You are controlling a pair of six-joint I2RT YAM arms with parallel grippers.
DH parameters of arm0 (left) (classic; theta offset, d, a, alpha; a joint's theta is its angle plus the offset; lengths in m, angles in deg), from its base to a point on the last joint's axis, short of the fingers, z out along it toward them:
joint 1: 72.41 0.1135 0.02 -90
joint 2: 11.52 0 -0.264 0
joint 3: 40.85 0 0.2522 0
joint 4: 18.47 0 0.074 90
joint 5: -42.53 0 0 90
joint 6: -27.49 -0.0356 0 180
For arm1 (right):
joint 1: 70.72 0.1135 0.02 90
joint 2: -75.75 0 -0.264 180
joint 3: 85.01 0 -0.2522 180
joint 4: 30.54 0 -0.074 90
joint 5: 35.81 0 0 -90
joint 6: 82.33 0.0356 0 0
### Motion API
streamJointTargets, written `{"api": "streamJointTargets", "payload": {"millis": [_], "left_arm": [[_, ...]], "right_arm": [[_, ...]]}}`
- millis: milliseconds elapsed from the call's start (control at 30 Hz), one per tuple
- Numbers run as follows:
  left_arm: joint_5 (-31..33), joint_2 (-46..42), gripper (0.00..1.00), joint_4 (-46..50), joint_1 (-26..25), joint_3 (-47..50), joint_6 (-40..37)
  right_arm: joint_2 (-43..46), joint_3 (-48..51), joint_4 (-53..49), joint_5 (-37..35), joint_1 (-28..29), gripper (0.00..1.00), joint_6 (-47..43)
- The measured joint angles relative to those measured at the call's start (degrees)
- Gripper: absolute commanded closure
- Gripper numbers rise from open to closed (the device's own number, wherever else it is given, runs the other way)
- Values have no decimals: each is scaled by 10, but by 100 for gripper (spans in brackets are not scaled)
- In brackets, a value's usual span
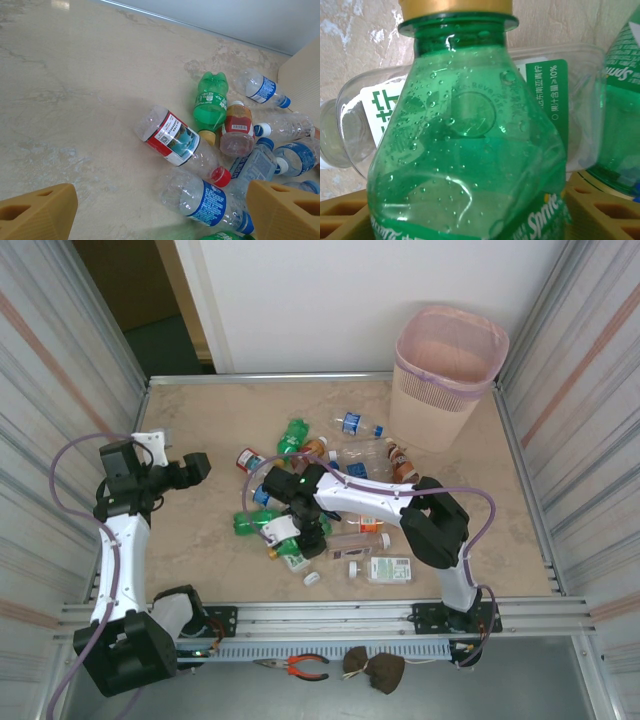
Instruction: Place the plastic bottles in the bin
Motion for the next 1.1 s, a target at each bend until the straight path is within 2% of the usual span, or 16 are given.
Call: {"api": "streamJointTargets", "payload": {"millis": [500,800,1100], "left_arm": [[0,0,12,0,0,0,0],[0,0,12,0,0,0,0],[0,0,12,0,0,0,0]], "right_arm": [[0,-16,-6,-1,0,38,13],[23,-41,-16,1,-2,38,18],[108,-64,-2,73,-50,40,59]]}}
